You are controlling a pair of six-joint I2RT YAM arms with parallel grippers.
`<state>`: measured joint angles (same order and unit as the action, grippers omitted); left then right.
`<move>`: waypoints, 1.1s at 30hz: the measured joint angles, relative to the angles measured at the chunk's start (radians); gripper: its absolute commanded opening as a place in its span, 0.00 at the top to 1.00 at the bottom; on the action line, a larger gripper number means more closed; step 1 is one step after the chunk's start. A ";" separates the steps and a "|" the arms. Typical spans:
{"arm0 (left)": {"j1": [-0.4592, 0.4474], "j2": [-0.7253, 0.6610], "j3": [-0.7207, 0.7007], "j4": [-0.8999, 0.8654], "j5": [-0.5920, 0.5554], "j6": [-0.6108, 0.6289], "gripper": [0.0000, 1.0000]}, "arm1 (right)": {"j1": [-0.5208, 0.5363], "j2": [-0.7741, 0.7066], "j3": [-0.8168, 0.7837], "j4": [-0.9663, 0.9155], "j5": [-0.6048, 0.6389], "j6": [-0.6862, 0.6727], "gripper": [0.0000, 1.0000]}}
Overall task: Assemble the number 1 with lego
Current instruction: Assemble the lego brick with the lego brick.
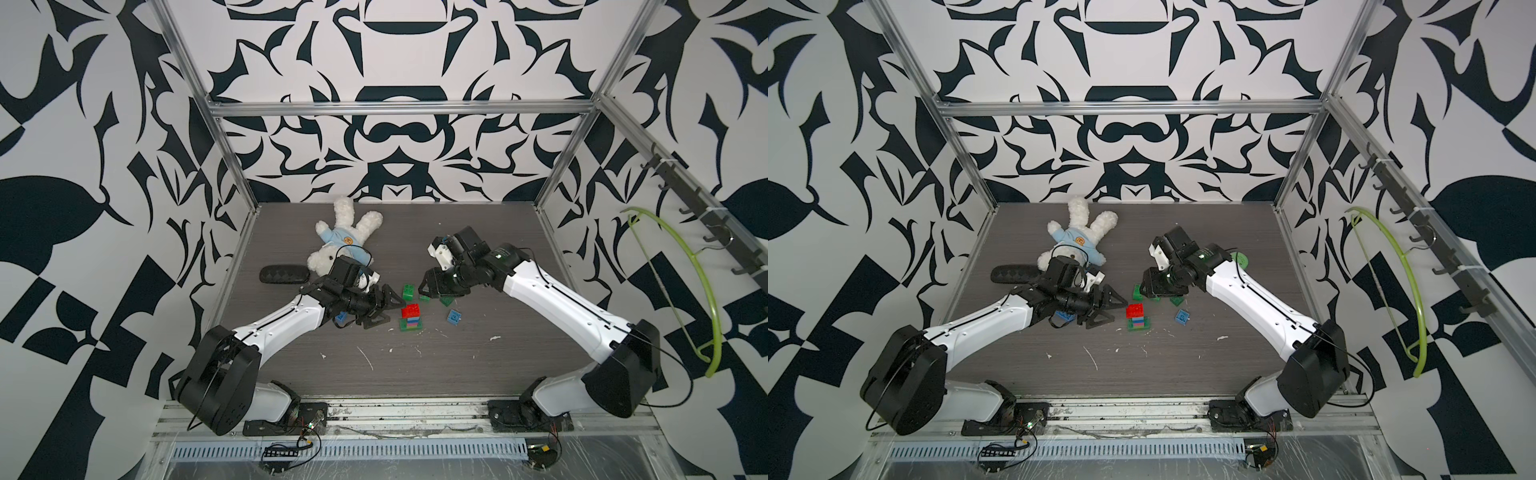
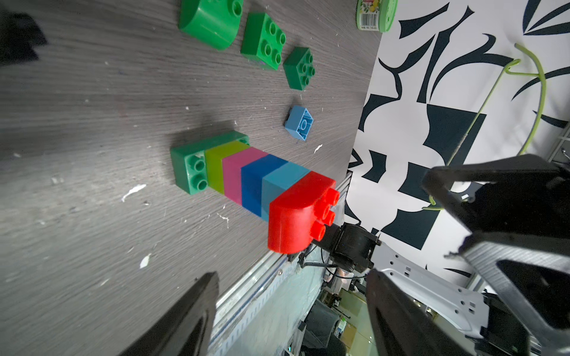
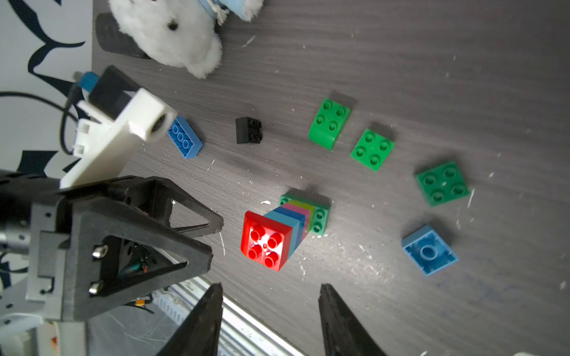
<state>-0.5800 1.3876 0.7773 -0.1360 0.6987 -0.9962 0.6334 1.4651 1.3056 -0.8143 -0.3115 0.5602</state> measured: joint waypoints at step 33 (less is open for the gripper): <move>-0.037 0.112 0.015 0.027 -0.003 -0.007 0.35 | 0.083 0.180 0.019 -0.050 0.035 0.118 0.72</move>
<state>-0.6167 1.4998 0.7921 -0.1089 0.6960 -1.0031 0.7162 1.6447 1.3251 -0.8642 -0.2760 0.6785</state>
